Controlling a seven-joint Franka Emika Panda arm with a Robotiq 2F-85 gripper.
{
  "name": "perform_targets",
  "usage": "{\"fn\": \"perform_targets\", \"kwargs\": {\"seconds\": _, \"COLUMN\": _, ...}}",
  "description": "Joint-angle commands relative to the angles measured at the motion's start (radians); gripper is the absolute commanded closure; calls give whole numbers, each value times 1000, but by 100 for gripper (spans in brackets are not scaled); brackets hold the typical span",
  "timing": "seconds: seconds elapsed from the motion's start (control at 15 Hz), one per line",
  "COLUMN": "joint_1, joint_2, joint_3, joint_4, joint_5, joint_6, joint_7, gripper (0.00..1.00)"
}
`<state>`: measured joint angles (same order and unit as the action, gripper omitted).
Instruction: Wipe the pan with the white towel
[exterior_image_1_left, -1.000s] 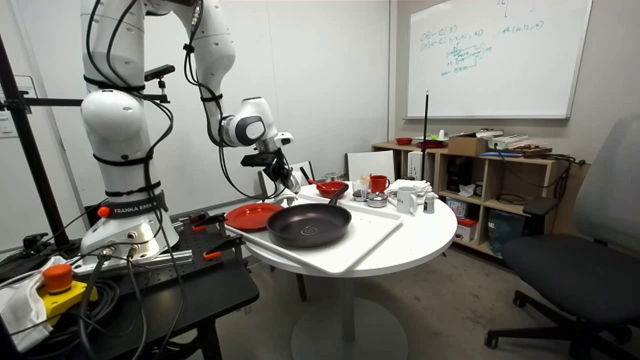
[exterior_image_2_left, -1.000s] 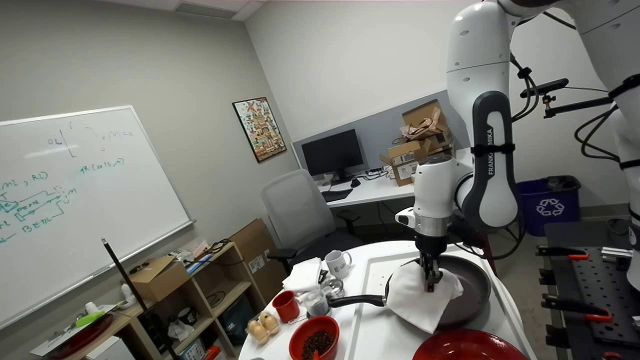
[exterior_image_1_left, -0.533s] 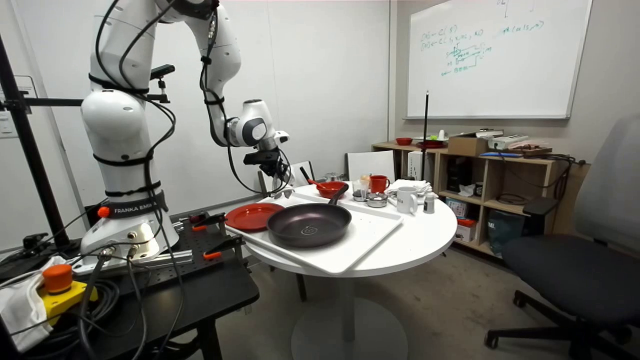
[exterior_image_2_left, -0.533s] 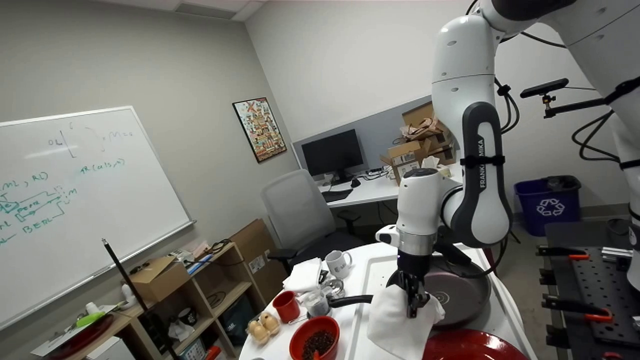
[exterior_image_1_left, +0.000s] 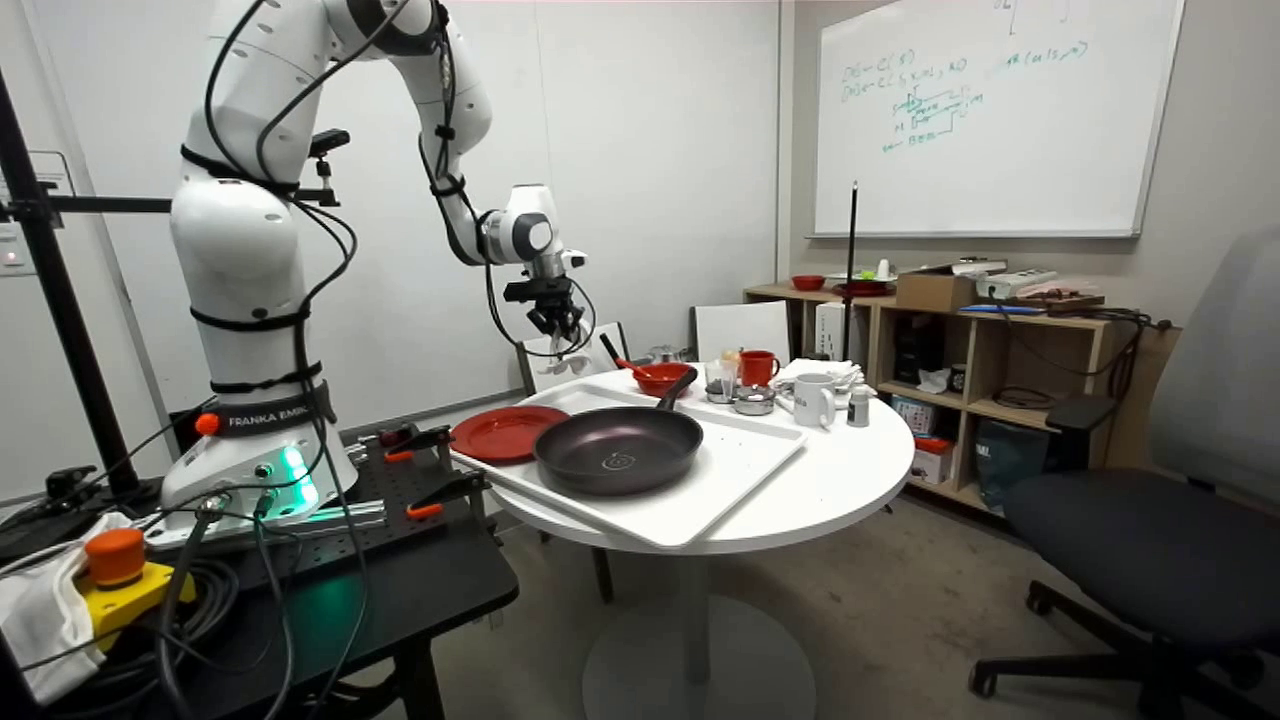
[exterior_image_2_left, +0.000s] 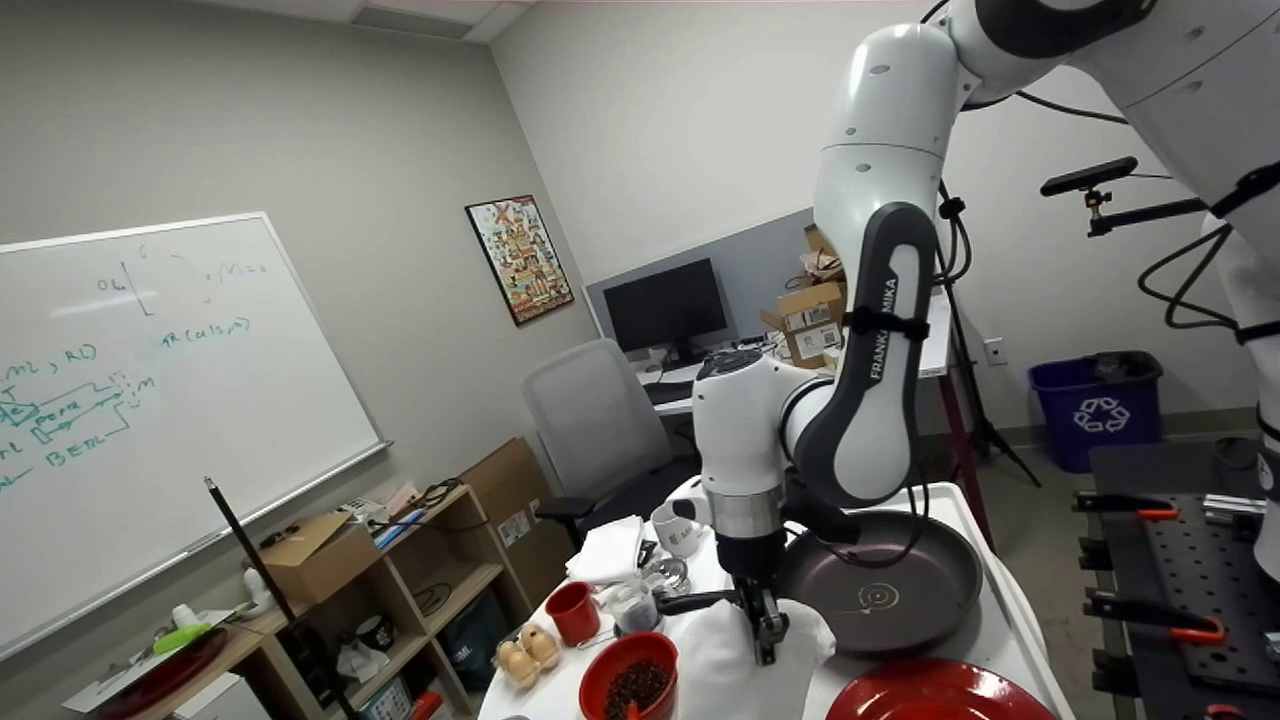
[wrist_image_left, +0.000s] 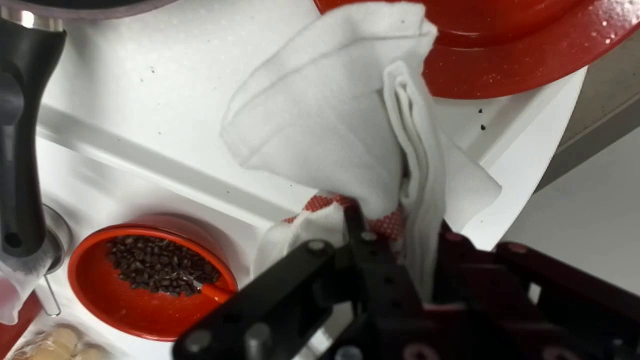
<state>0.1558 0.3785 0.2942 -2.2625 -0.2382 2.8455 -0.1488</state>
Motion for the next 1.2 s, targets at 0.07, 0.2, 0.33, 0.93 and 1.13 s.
{"fn": "perform_targets", "kwargs": {"seconds": 0.07, "joint_1": 97, "joint_2": 154, "joint_3": -75, "joint_4": 259, "joint_5": 9, "joint_6": -202, "joint_7": 27, "gripper": 96}}
{"fn": "perform_targets", "kwargs": {"seconds": 0.2, "joint_1": 112, "joint_2": 218, "joint_3": -88, "joint_4": 349, "joint_5": 15, "joint_6": -267, "joint_7": 26, "gripper": 96}}
{"fn": "perform_targets", "kwargs": {"seconds": 0.33, "joint_1": 118, "joint_2": 284, "joint_3": -95, "joint_4": 434, "joint_5": 25, "joint_6": -323, "joint_7": 19, "gripper": 96}}
{"fn": "perform_targets", "kwargs": {"seconds": 0.93, "joint_1": 129, "joint_2": 480, "joint_3": -106, "joint_4": 644, "joint_5": 33, "joint_6": -454, "joint_7": 11, "gripper": 96}}
{"fn": "perform_targets", "kwargs": {"seconds": 1.13, "joint_1": 133, "joint_2": 490, "joint_3": -103, "joint_4": 647, "joint_5": 31, "joint_6": -477, "joint_7": 8, "gripper": 59}}
